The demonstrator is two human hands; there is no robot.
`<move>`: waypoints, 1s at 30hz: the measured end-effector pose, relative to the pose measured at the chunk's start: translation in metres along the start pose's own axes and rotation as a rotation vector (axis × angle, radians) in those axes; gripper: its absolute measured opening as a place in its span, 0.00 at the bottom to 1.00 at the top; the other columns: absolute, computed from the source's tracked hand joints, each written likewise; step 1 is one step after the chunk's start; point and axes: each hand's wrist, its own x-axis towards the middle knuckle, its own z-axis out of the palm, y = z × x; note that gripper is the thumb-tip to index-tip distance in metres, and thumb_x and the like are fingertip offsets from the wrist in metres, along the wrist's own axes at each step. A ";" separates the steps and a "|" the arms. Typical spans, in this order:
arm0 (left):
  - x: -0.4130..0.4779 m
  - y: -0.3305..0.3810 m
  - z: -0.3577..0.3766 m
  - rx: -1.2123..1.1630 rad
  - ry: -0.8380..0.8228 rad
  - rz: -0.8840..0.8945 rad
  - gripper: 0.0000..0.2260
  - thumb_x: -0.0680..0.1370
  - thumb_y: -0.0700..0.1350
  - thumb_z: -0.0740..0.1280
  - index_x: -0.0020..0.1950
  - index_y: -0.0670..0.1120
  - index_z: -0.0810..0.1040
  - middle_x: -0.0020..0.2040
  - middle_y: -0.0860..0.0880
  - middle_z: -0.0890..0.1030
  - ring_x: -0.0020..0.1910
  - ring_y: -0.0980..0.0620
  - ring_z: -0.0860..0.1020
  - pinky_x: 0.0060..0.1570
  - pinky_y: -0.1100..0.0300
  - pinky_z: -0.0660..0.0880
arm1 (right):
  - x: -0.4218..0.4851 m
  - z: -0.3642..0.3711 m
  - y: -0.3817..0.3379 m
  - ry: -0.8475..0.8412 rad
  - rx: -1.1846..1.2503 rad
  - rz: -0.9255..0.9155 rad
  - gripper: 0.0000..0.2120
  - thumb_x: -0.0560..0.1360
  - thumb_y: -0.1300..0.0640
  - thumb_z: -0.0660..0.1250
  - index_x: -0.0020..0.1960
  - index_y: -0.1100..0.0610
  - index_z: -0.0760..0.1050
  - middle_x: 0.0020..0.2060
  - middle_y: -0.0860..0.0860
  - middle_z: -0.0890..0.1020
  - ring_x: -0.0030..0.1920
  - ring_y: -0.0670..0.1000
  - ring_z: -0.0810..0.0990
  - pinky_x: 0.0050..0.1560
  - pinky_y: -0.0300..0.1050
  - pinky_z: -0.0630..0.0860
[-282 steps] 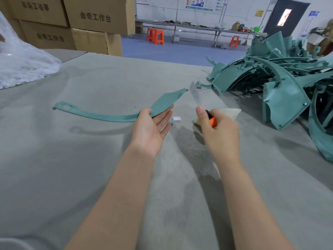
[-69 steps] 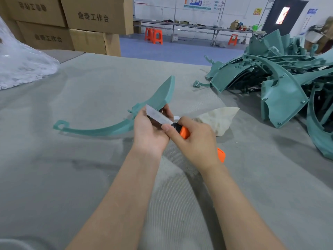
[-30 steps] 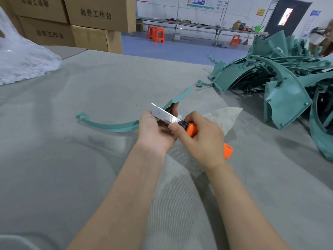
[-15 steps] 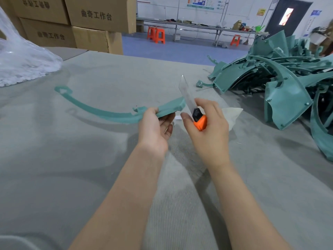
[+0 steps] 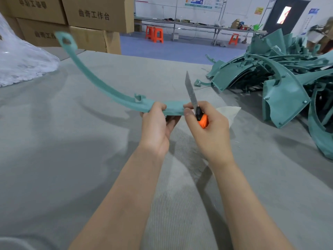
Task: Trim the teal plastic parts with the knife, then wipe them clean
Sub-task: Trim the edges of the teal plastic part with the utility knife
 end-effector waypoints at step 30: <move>0.013 0.010 -0.019 0.449 0.199 0.476 0.17 0.74 0.58 0.70 0.50 0.44 0.78 0.46 0.52 0.82 0.38 0.60 0.81 0.37 0.66 0.75 | 0.007 -0.003 0.002 0.084 -0.095 0.122 0.11 0.77 0.52 0.67 0.41 0.58 0.74 0.30 0.56 0.74 0.31 0.50 0.71 0.35 0.39 0.68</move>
